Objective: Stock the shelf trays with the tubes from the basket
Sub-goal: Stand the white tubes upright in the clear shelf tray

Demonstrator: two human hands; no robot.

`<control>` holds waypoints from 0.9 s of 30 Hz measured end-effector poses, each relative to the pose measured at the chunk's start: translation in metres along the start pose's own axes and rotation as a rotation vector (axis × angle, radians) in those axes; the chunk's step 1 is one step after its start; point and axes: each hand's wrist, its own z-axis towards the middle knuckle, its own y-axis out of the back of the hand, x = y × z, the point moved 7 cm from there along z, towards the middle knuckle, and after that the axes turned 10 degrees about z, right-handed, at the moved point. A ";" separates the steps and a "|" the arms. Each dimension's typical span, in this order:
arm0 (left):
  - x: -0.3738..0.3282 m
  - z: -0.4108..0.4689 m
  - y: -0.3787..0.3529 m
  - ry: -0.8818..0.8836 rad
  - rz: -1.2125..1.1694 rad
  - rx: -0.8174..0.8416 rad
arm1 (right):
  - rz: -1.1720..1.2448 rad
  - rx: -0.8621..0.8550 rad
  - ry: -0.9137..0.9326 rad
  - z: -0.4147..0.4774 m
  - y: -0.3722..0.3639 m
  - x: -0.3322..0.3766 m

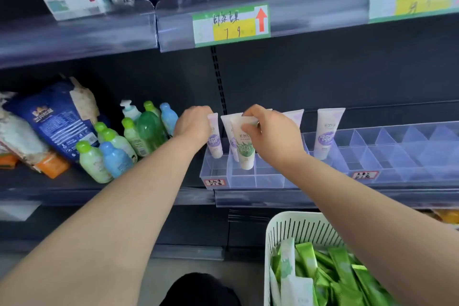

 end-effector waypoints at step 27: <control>0.061 -0.048 0.012 -0.030 -0.266 -0.253 | -0.170 0.268 0.008 0.021 -0.087 0.028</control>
